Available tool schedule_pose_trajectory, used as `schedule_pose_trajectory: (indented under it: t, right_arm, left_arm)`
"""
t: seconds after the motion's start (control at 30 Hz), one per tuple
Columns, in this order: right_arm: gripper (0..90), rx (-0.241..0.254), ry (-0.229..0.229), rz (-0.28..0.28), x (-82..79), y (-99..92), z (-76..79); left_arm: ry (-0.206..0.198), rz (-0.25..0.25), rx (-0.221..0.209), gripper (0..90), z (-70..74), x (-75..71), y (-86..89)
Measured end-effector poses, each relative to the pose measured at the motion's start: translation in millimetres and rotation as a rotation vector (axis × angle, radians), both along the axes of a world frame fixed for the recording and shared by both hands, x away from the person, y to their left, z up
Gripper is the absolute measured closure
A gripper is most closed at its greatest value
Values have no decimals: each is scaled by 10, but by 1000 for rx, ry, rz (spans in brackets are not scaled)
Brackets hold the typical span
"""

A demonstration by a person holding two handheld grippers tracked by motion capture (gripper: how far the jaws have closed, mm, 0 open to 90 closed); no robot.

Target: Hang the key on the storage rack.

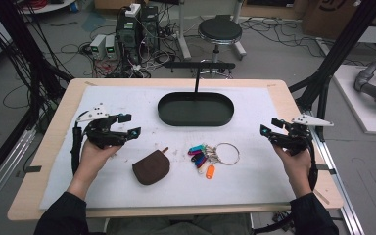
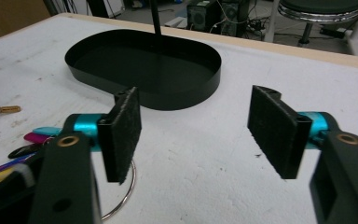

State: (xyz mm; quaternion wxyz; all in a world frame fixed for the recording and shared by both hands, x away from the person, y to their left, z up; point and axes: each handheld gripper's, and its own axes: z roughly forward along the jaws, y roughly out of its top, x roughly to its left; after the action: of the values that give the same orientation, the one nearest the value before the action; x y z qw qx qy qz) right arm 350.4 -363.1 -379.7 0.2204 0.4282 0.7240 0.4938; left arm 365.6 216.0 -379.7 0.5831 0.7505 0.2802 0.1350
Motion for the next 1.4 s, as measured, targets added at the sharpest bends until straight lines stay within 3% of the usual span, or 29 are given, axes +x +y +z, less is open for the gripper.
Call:
schedule_pose_trajectory:
  t: [0.23, 0.43, 0.6, 0.8, 1.0, 1.13, 1.4]
  right_arm:
    - [474, 3, 39, 16, -62, 54, -97]
    - [533, -27, 101, 29, -64, 253, -210]
    - [580, -80, 151, 39, -28, 414, -305]
    - [598, -103, 216, 25, 43, 543, -390]
    - [619, -182, 274, 52, 94, 669, -499]
    - [620, -243, 288, 59, 105, 735, -544]
    - [677, -263, 303, 70, 128, 768, -581]
  left_arm:
    - [6, 16, 2, 277, -23, 49, -32]
    - [-8, 24, 4, 278, -13, 55, -69]
    - [-7, 26, 17, 278, -16, 54, -76]
    - [-1, 24, 24, 278, -16, 45, -75]
    - [6, 20, 33, 278, -25, 43, -89]
    - [6, 18, 41, 278, -28, 43, -97]
    - [7, 17, 48, 278, -31, 43, -106]
